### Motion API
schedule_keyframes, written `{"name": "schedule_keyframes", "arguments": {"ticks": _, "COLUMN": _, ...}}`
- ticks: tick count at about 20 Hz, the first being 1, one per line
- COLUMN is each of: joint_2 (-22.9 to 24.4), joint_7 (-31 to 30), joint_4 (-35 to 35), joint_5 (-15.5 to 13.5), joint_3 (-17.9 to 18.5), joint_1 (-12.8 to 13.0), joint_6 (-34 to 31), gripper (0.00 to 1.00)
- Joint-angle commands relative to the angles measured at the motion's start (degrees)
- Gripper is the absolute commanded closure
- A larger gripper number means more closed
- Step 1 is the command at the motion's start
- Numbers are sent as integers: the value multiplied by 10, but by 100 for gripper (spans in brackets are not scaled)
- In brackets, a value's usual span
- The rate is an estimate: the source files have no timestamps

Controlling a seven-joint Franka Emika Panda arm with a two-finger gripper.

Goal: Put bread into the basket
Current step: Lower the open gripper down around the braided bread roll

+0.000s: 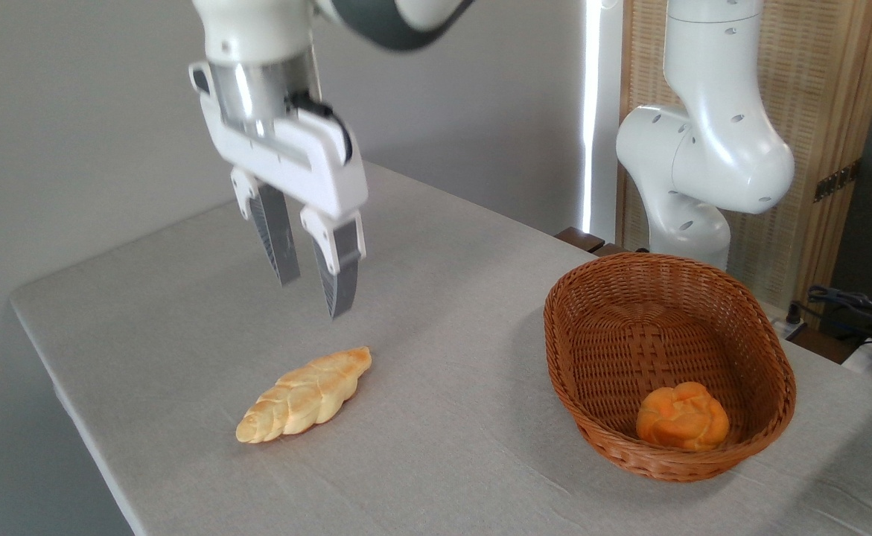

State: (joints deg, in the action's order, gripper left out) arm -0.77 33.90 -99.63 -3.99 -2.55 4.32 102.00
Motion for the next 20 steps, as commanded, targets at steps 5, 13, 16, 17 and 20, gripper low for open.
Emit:
{"name": "schedule_keyframes", "arguments": {"ticks": 5, "joint_2": -18, "joint_7": -30, "joint_4": -99, "joint_5": -9, "joint_3": -18, "joint_1": 7, "joint_6": 124, "gripper": 0}}
{"name": "schedule_keyframes", "arguments": {"ticks": 13, "joint_2": -24, "joint_7": -34, "joint_4": -144, "joint_5": -5, "joint_3": -31, "joint_1": 9, "joint_6": 182, "gripper": 0}}
{"name": "schedule_keyframes", "arguments": {"ticks": 16, "joint_2": -26, "joint_7": -33, "joint_4": -144, "joint_5": -1, "joint_3": -31, "joint_1": 8, "joint_6": 183, "gripper": 0}}
{"name": "schedule_keyframes", "arguments": {"ticks": 17, "joint_2": -26, "joint_7": -33, "joint_4": -144, "joint_5": 0, "joint_3": -31, "joint_1": 8, "joint_6": 184, "gripper": 0}}
{"name": "schedule_keyframes", "arguments": {"ticks": 20, "joint_2": -32, "joint_7": -33, "joint_4": -148, "joint_5": 0, "joint_3": -31, "joint_1": 8, "joint_6": 199, "gripper": 0}}
